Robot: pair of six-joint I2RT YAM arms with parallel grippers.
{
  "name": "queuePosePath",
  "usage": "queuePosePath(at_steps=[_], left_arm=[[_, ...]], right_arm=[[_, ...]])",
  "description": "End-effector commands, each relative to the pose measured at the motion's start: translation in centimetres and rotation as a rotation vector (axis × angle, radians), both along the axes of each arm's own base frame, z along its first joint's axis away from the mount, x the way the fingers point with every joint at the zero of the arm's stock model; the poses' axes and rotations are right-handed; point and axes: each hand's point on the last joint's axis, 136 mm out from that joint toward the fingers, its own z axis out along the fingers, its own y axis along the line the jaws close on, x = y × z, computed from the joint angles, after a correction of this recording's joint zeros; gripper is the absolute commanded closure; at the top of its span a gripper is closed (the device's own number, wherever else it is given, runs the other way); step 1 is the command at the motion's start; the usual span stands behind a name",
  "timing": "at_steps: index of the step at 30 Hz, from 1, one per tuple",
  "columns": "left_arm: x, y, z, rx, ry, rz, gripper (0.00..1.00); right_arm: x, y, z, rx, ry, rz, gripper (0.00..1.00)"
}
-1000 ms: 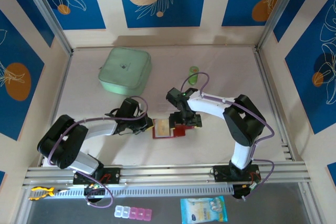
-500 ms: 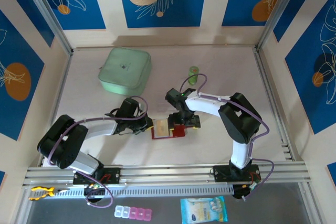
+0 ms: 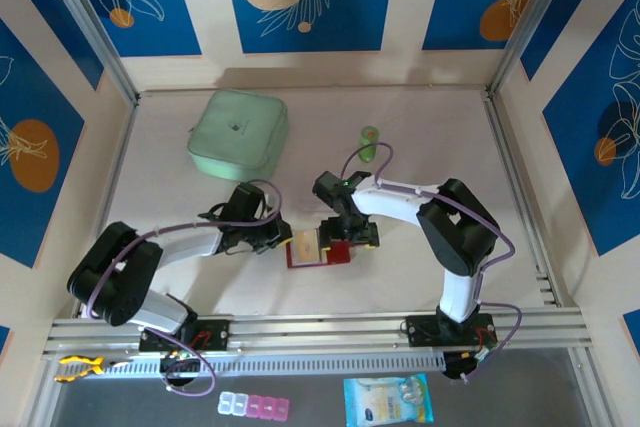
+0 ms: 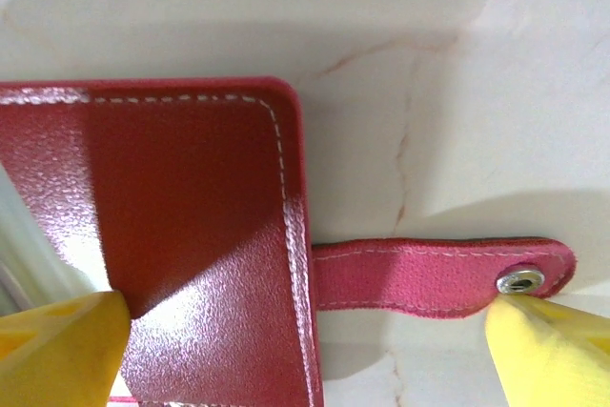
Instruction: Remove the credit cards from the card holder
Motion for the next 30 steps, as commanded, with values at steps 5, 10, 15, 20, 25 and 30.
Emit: queuePosePath(at_steps=[5, 10, 15, 20, 25, 30], left_arm=[[-0.2, -0.9, 1.1, -0.019, -0.014, -0.047, 1.0], [-0.5, -0.7, 0.7, 0.002, -0.005, -0.05, 1.0], [-0.8, -1.0, 0.5, -0.008, 0.008, -0.062, 1.0], [-1.3, -1.3, 0.4, -0.009, 0.016, -0.072, 1.0], [-1.7, -1.2, 0.3, -0.007, 0.02, -0.079, 1.0], [-2.3, -1.1, 0.0, -0.002, 0.034, -0.084, 1.0]], right_arm=[[-1.0, 0.9, 1.8, 0.052, 0.01, -0.04, 0.07], [-0.7, 0.6, 3.6, 0.05, -0.019, -0.029, 0.07], [-0.3, 1.5, 5.7, 0.112, -0.058, -0.006, 0.11], [0.3, 2.9, 7.3, 0.187, -0.084, 0.009, 0.16], [0.3, 6.1, 7.7, 0.364, -0.071, 0.044, 0.18], [-0.1, 8.5, 6.5, 0.49, -0.022, 0.062, 0.23]])
